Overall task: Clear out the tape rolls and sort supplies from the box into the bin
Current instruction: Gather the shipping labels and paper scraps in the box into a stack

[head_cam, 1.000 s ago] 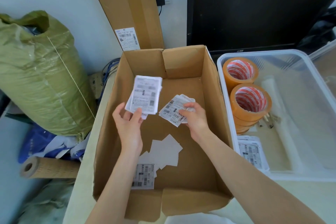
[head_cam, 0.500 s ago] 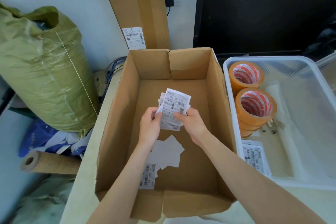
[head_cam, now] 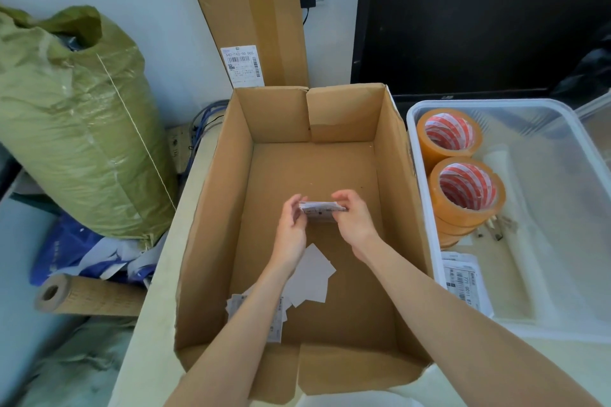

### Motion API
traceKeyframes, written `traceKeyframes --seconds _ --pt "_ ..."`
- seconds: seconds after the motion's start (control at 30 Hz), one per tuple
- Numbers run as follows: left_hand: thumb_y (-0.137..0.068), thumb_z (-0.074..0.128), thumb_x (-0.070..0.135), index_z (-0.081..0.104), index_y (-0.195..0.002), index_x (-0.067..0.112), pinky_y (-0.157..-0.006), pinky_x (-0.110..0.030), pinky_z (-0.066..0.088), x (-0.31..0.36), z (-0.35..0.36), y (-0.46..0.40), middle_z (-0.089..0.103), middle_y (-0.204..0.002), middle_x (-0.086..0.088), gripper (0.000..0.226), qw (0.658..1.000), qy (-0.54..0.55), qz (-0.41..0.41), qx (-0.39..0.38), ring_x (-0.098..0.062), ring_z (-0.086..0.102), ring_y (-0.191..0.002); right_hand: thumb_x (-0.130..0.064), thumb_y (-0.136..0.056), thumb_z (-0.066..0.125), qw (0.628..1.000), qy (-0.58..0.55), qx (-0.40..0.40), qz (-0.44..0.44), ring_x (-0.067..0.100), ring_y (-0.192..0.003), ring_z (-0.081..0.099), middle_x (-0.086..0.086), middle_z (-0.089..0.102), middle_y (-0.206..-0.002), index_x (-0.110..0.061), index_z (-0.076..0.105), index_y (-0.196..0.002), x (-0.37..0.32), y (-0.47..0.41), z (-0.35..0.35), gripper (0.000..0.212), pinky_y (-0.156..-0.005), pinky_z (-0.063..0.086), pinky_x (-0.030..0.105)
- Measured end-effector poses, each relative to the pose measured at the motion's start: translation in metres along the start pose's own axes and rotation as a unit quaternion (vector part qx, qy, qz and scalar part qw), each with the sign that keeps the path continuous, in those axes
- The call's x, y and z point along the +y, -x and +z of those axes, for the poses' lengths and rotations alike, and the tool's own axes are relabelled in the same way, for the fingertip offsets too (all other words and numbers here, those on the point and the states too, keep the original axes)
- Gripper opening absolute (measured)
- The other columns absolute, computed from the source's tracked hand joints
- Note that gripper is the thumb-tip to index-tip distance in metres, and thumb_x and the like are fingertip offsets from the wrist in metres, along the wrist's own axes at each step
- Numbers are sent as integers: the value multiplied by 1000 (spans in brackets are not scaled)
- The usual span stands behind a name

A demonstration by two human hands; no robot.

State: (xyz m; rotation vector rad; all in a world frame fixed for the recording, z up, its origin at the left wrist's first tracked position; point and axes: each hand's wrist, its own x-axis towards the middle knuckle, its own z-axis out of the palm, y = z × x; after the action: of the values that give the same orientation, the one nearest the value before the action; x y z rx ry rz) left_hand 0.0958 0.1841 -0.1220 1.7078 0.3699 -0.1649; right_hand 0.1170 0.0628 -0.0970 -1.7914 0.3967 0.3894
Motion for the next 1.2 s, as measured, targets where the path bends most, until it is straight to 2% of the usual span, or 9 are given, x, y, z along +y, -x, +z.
traceKeyframes --seconds 0.1,0.2,0.33,0.47,0.6,0.7,0.9,1.07,1.2 --pt "-102 36 9 45 -130 24 -88 -19 34 0 6 -4 51 -127 2 33 999 36 -34 16 -10 45 -116 15 -91 36 1000 5 -5 -4 18 -103 52 5 54 -108 -8 52 -120 -1 1 -1 41 -86 43 23" --pt "-101 35 7 44 -134 21 -93 -23 33 -1 12 -1 52 -127 -1 37 997 47 -65 6 -14 44 -120 17 -89 34 1000 12 -22 -1 21 -108 53 8 57 -112 -11 54 -117 0 3 2 44 -83 40 21" --pt "-99 33 1 46 -137 17 -92 -18 38 2 4 -1 55 -131 -2 44 997 45 -53 -36 -13 48 -121 12 -91 34 1000 -12 -19 5 23 -105 53 8 58 -110 -7 56 -115 -3 5 0 38 -67 43 19" --pt "-99 42 8 38 -142 17 -102 -27 37 1 -22 -11 46 -142 -1 45 990 -133 -48 -11 -16 44 -129 6 -96 31 999 -46 2 24 19 -97 56 1 61 -103 -11 57 -114 -5 6 0 36 -66 48 25" --pt "-87 65 28 32 -142 14 -107 -43 38 -14 -38 -7 32 -146 -8 65 890 -441 -93 -73 -26 33 -133 7 -94 27 995 -77 37 53 18 -89 56 0 61 -93 -13 56 -104 -6 5 -4 36 -76 51 36" --pt "-72 75 50 30 -136 15 -103 -46 37 -20 -31 9 26 -141 -7 86 808 -576 -82 -91 -29 28 -130 9 -91 25 989 -108 60 76 23 -90 57 6 63 -99 -12 57 -108 -7 4 -6 42 -85 51 44" --pt "-68 77 54 33 -131 13 -100 -42 38 -22 -25 15 34 -137 -7 86 771 -622 -43 -124 -28 38 -124 9 -89 22 984 -127 72 98 24 -90 58 6 64 -100 -11 58 -109 -6 3 -7 46 -82 51 43" --pt "-72 73 52 36 -134 14 -109 -46 27 -23 -27 21 38 -141 -7 82 671 -720 28 -175 -28 32 -132 6 -93 23 983 -130 73 104 25 -91 60 5 64 -98 -13 58 -109 -8 5 -9 43 -77 51 41" --pt "-76 70 52 47 -131 13 -112 -46 21 -23 -28 21 33 -145 -11 71 647 -737 44 -189 -30 27 -135 4 -94 23 982 -134 72 110 26 -92 62 6 66 -99 -13 59 -107 -8 6 -11 42 -78 52 42"
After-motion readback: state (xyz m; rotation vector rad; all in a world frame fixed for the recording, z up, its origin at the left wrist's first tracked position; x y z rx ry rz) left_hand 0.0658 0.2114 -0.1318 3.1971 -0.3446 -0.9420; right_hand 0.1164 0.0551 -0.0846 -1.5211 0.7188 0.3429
